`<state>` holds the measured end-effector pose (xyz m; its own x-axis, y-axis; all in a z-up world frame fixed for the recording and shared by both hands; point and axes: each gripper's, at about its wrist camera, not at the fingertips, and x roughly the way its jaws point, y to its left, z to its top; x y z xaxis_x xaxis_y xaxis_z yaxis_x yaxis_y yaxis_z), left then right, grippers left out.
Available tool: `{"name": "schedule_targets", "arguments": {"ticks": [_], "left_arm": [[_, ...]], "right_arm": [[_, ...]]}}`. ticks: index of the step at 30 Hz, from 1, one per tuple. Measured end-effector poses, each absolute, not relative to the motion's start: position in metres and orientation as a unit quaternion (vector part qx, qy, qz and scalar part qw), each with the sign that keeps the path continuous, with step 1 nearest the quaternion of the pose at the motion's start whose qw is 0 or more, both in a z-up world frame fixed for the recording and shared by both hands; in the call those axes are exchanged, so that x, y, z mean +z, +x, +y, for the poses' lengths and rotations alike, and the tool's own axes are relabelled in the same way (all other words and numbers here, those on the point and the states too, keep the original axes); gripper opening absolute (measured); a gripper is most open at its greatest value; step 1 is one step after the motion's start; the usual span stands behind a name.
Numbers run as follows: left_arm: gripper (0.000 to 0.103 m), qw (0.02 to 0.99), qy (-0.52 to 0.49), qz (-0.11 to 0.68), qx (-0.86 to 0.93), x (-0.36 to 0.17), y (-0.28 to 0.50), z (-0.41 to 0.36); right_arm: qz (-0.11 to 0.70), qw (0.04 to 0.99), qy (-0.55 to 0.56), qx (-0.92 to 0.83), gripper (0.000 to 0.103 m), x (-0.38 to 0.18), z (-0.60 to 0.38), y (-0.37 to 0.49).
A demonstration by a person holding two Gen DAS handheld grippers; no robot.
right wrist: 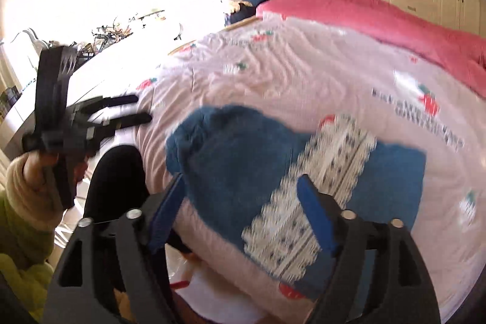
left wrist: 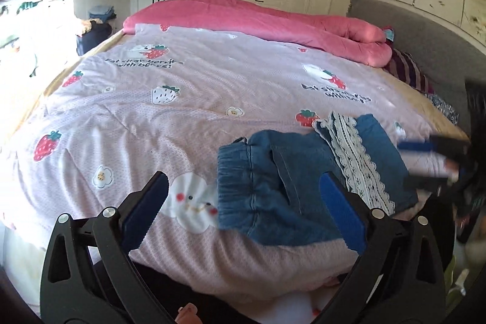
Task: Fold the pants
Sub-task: 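Grasp the elastic waistband with the right tool and lift it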
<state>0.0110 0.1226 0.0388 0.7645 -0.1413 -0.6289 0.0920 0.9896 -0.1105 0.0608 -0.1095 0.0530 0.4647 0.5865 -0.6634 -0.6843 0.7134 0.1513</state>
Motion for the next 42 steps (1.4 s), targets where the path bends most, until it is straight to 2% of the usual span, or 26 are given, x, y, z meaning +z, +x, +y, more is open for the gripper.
{"name": "schedule_targets", "arguments": {"ticks": [4, 14, 38, 42], "left_arm": [[0.093, 0.934, -0.038, 0.35, -0.057, 0.032, 0.006, 0.122], [0.093, 0.925, -0.044, 0.373, -0.058, 0.015, 0.0, 0.12], [0.093, 0.903, -0.076, 0.411, -0.098, -0.024, 0.012, 0.109], [0.093, 0.899, -0.111, 0.412, -0.1, -0.032, 0.016, 0.116]], "right_arm": [[0.349, 0.858, -0.075, 0.369, 0.09, 0.067, -0.099, 0.078], [0.36, 0.855, -0.085, 0.364, 0.094, 0.065, -0.071, 0.107], [0.418, 0.804, -0.16, 0.392, 0.096, 0.02, -0.002, 0.148], [0.43, 0.785, -0.167, 0.415, 0.096, 0.01, 0.014, 0.159]]}}
